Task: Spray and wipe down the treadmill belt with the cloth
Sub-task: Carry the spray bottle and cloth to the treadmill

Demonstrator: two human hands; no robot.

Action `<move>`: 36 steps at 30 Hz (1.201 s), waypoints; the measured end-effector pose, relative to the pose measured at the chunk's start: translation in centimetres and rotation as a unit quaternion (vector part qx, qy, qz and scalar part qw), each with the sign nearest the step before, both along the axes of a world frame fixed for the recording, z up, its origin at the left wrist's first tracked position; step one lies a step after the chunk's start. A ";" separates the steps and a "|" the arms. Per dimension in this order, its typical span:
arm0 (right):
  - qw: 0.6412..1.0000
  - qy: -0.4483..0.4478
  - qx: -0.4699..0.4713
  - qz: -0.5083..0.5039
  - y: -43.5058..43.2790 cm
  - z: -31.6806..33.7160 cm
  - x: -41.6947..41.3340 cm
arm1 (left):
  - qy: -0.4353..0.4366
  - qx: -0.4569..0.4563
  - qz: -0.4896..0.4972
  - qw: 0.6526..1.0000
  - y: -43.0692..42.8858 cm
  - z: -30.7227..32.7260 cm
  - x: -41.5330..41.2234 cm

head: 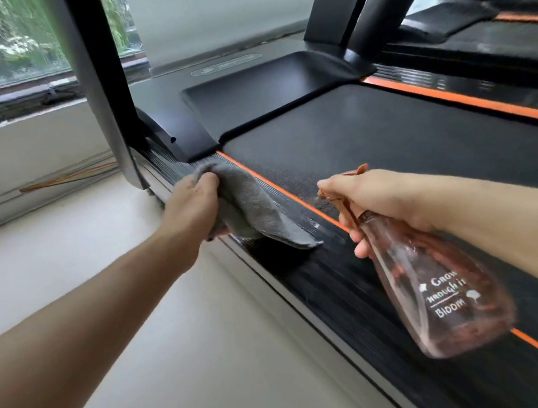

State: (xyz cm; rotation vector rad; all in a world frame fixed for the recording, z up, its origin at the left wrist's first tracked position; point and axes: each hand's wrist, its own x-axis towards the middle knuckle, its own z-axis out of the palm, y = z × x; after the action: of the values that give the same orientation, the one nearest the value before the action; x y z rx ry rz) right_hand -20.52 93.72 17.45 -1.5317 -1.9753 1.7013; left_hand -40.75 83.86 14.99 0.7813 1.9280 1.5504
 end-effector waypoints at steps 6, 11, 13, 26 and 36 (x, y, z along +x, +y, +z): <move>0.999 0.036 0.003 -0.029 0.4 2.1 -0.2 | -0.007 0.130 0.006 0.991 1.6 2.7 0.4; 0.980 0.123 0.146 -0.064 0.0 3.9 -1.5 | 0.331 -0.060 -0.162 0.928 0.9 -2.0 1.7; 0.955 0.133 0.258 -0.068 0.1 4.2 -2.0 | 0.454 -0.143 -0.247 0.844 0.1 -3.2 2.0; 0.847 0.337 0.373 -0.173 4.2 3.1 -6.3 | 0.606 -0.252 -0.170 0.735 1.1 -5.3 1.4; 0.839 0.373 0.388 -0.084 5.5 5.8 -19.8 | 0.576 -0.162 -0.303 0.741 1.9 -6.3 3.4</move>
State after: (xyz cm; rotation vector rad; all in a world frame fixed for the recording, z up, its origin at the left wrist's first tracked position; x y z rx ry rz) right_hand -40.34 99.23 23.25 -0.5871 -1.6661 0.9574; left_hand -37.38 85.76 8.74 2.2476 2.1598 0.1925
